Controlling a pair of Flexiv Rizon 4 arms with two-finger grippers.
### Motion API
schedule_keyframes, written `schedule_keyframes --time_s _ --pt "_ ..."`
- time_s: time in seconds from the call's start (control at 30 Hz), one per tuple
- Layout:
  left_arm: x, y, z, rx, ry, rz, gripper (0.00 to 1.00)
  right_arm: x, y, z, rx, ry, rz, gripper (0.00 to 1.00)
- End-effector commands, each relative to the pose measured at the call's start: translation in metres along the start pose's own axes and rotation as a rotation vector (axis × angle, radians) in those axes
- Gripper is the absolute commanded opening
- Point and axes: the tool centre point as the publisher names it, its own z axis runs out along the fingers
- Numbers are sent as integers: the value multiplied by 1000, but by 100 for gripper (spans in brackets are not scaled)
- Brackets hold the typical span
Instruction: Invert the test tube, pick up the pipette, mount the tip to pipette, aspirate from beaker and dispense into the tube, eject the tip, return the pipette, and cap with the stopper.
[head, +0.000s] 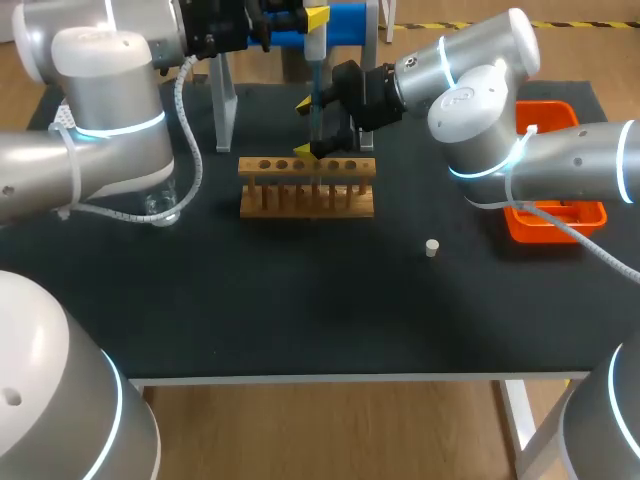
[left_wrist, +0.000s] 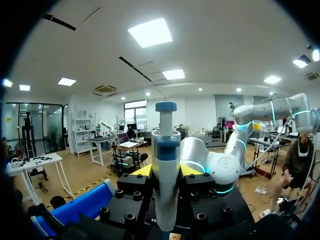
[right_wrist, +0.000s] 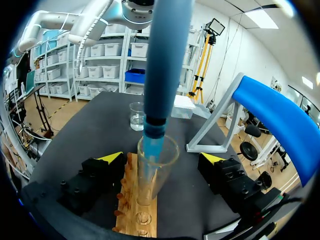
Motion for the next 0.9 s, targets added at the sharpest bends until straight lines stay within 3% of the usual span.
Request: schedule_keyframes --time_s 0.03,0.9 --pt "-2 1 0 2 4 2 0 -1 0 0 2 3 1 100" --pt "-3 12 3 -5 3 -8 0 -1 0 0 2 3 1 100"
